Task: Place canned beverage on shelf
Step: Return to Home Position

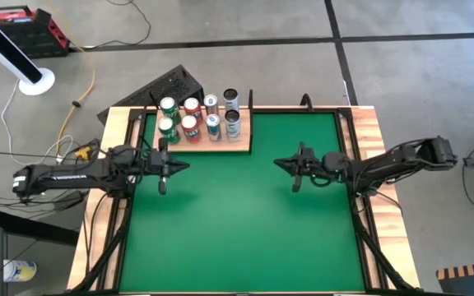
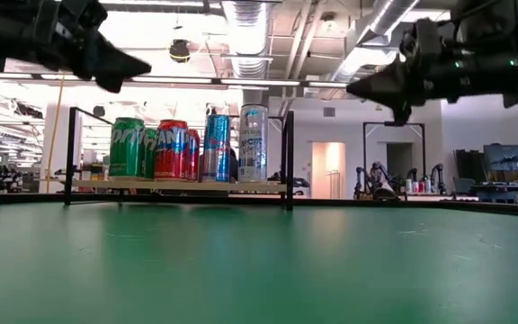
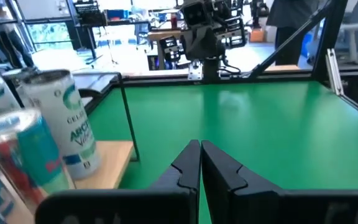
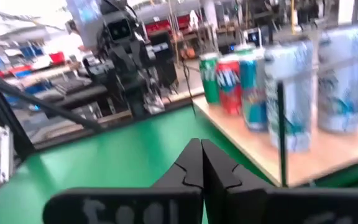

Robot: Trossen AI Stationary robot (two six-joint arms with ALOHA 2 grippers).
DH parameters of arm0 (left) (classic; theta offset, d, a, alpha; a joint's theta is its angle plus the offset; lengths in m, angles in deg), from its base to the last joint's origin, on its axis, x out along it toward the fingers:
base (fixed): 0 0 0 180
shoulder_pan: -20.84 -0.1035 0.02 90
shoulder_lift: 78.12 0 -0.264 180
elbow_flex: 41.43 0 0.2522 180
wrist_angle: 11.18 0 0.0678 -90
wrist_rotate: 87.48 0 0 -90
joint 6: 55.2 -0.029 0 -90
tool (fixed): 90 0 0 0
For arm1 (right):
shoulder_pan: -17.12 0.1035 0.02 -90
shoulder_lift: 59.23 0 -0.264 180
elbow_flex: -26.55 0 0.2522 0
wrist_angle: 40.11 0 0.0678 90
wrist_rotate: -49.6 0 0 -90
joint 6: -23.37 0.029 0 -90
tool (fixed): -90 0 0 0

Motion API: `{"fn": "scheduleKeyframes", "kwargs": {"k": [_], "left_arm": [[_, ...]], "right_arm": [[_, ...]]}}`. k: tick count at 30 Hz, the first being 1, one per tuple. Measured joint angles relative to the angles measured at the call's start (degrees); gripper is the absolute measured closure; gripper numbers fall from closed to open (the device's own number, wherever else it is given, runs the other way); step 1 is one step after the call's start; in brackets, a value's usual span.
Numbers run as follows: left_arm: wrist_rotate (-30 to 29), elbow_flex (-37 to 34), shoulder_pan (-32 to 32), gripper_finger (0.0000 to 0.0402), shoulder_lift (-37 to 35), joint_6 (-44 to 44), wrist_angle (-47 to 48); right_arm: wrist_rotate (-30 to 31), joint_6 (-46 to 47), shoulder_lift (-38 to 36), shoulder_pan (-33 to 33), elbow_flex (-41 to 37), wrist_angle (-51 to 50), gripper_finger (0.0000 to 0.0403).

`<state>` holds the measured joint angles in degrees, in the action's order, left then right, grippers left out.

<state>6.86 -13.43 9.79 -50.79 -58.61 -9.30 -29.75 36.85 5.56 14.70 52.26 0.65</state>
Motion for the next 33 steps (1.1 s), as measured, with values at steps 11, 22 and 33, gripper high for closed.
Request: {"fn": "scheduleKeyframes", "kwargs": {"k": [11, 22, 33], "left_arm": [[-0.10, -10.37, -0.04, 0.0401, -1.48, 6.03, -7.04], [1.02, -10.80, -0.02, 0.0401, -1.53, 6.08, -6.63], [1.84, -10.80, -0.02, 0.0401, -1.52, 5.63, -7.33]], "right_arm": [[-4.52, 2.58, -0.71, -0.33, -7.32, 0.10, 0.0383], [-4.62, 4.23, -12.35, -2.27, -11.49, -7.64, 0.0370], [-4.35, 1.44, -21.41, -4.79, -11.51, -19.85, 0.0368]]}}
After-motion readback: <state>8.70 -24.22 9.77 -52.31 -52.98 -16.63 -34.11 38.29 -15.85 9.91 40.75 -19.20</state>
